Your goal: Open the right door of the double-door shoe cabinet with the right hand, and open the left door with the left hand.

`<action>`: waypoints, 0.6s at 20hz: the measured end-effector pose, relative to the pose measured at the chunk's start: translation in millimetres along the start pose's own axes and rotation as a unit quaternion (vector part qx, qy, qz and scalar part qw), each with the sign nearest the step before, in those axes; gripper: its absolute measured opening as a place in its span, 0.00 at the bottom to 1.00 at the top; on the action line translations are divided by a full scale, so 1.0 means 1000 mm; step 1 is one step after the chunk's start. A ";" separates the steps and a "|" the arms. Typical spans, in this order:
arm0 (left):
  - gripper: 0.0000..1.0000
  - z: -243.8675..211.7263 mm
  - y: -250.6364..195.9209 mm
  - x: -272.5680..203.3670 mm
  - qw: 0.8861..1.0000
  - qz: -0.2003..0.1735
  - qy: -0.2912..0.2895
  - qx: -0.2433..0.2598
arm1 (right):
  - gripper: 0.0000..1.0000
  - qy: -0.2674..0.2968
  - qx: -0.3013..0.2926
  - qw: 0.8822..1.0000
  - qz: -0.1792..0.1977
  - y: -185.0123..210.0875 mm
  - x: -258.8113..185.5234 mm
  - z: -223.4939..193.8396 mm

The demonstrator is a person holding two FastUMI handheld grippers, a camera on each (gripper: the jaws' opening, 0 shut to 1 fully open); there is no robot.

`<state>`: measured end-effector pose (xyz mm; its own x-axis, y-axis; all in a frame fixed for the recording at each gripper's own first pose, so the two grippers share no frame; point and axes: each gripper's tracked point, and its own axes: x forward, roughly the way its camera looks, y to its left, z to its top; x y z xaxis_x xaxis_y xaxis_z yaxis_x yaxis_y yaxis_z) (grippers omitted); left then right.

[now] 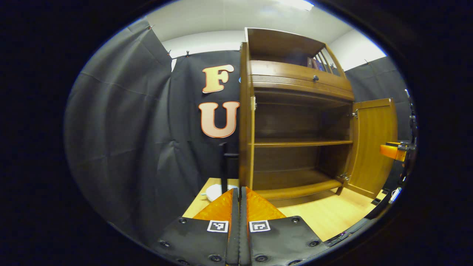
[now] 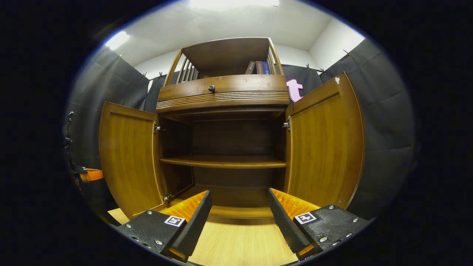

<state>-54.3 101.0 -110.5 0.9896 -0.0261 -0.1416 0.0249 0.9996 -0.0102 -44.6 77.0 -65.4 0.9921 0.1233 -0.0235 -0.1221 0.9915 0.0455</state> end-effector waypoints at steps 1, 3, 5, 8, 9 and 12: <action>0.07 0.002 -0.005 -0.004 1.000 -0.006 -0.001 -0.004 | 0.92 0.000 0.000 1.000 -0.001 -0.003 -0.001 0.001; 0.07 0.008 -0.022 -0.007 1.000 -0.016 0.000 -0.006 | 0.92 0.001 -0.002 1.000 -0.005 -0.009 -0.006 0.004; 0.07 0.019 -0.038 -0.007 1.000 -0.021 -0.006 0.007 | 0.92 -0.003 -0.005 1.000 -0.010 -0.016 -0.013 0.009; 0.07 0.032 -0.059 -0.006 0.999 -0.026 -0.015 0.016 | 0.92 -0.008 -0.004 1.000 -0.016 -0.029 -0.020 0.016; 0.07 0.033 -0.063 -0.005 0.999 -0.025 -0.017 0.014 | 0.92 -0.010 -0.004 1.000 -0.019 -0.033 -0.022 0.018; 0.08 0.040 -0.079 0.000 0.999 -0.034 -0.022 0.009 | 0.92 -0.010 -0.008 1.000 -0.026 -0.044 -0.029 0.022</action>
<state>-50.9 22.1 -69.6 0.9908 -0.0944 -0.0965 0.0947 0.9955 -0.0013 -67.2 28.4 -44.3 0.9975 0.0703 -0.0050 -0.0701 0.9971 0.0289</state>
